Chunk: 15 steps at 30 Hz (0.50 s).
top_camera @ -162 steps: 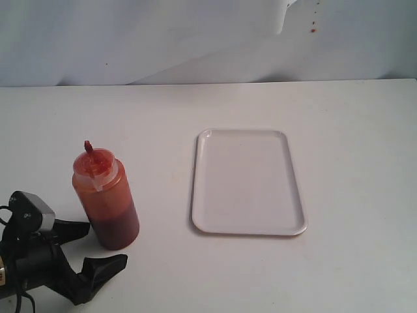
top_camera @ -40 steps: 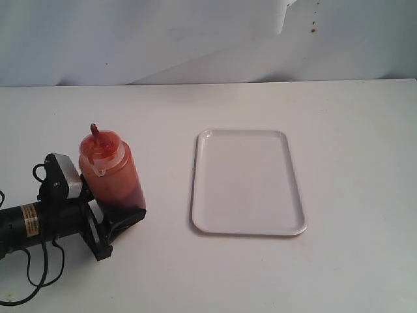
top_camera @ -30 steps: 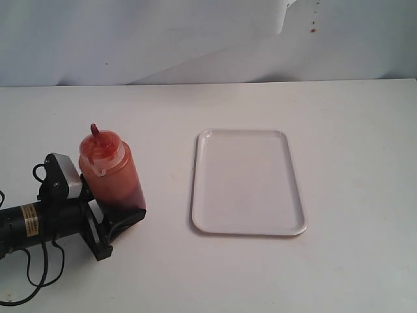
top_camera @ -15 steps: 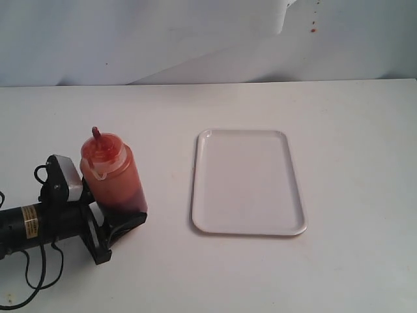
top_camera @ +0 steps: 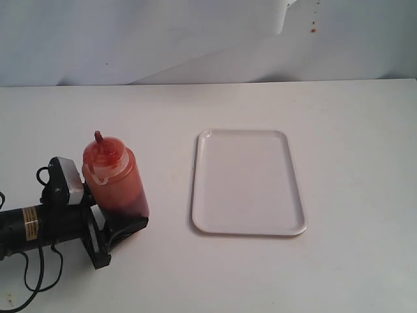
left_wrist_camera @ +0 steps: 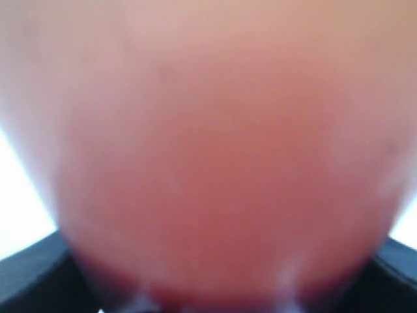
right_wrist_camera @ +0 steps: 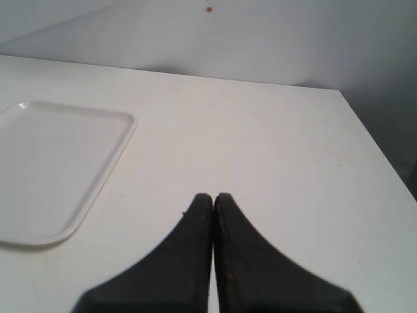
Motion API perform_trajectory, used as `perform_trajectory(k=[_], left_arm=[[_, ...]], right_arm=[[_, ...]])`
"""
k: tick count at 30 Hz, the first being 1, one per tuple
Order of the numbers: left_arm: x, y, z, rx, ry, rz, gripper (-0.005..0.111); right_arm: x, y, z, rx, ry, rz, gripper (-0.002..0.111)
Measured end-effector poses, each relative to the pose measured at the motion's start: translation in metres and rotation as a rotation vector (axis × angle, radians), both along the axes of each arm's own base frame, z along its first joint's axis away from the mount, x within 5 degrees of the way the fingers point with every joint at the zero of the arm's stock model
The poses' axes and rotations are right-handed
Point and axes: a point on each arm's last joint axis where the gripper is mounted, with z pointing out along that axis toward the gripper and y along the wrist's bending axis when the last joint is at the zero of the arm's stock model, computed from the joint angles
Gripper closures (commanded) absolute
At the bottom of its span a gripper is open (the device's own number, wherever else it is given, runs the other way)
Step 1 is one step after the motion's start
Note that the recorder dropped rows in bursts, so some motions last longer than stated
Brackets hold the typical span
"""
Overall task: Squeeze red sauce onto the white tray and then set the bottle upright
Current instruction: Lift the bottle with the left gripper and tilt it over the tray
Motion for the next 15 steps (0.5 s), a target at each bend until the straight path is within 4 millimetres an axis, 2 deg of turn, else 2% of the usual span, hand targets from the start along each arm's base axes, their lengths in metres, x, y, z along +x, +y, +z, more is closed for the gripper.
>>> perform_trajectory(k=[5, 9, 12, 15], left_arm=[[0.0, 0.0, 0.0, 0.0, 0.0, 0.0, 0.107], [0.0, 0.0, 0.0, 0.0, 0.0, 0.0, 0.107], [0.0, 0.0, 0.0, 0.0, 0.0, 0.0, 0.107], [0.0, 0.0, 0.0, 0.0, 0.0, 0.0, 0.107]], right_arm=[[0.0, 0.0, 0.001, -0.012, -0.012, -0.001, 0.108], [0.002, 0.0, 0.008, -0.003, -0.087, -0.003, 0.108], [0.003, 0.001, 0.015, 0.077, -0.164, -0.006, 0.108], [0.003, 0.002, 0.02, 0.236, -0.214, -0.013, 0.108]])
